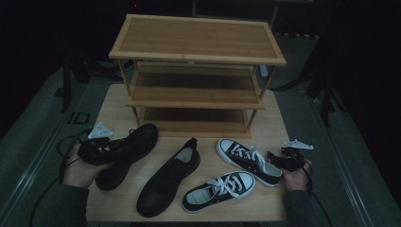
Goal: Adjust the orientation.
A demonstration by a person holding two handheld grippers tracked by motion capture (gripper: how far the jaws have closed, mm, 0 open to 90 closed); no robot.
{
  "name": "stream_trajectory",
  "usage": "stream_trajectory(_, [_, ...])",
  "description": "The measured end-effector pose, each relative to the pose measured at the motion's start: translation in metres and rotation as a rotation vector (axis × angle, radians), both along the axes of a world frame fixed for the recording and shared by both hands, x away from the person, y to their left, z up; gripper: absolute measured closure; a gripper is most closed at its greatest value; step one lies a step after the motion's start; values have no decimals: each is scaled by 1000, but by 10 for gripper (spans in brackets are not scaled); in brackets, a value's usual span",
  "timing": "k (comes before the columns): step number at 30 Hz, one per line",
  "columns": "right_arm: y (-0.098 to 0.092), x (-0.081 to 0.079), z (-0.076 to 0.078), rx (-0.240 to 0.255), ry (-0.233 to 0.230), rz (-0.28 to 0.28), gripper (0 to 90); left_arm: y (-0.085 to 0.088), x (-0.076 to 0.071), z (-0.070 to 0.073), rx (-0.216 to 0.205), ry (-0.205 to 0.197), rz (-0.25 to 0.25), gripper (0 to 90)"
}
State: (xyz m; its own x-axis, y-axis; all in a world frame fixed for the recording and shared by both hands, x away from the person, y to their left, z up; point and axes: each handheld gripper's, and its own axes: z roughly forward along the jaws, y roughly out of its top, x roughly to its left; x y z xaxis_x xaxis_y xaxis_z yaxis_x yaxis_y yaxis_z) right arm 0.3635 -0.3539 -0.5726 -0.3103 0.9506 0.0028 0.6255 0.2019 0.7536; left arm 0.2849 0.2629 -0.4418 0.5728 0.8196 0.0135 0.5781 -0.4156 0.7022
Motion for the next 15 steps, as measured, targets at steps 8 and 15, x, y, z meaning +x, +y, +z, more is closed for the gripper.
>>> stream_trajectory(8, [0, 0, 0, 0, 0, 1, 304, -15, -6, -3, -16, 10, -38, 593])
stream_trajectory(15, [0, 0, 0, 0, 0, 1, 304, -26, -9, -10, -16, 20, -56, 574])
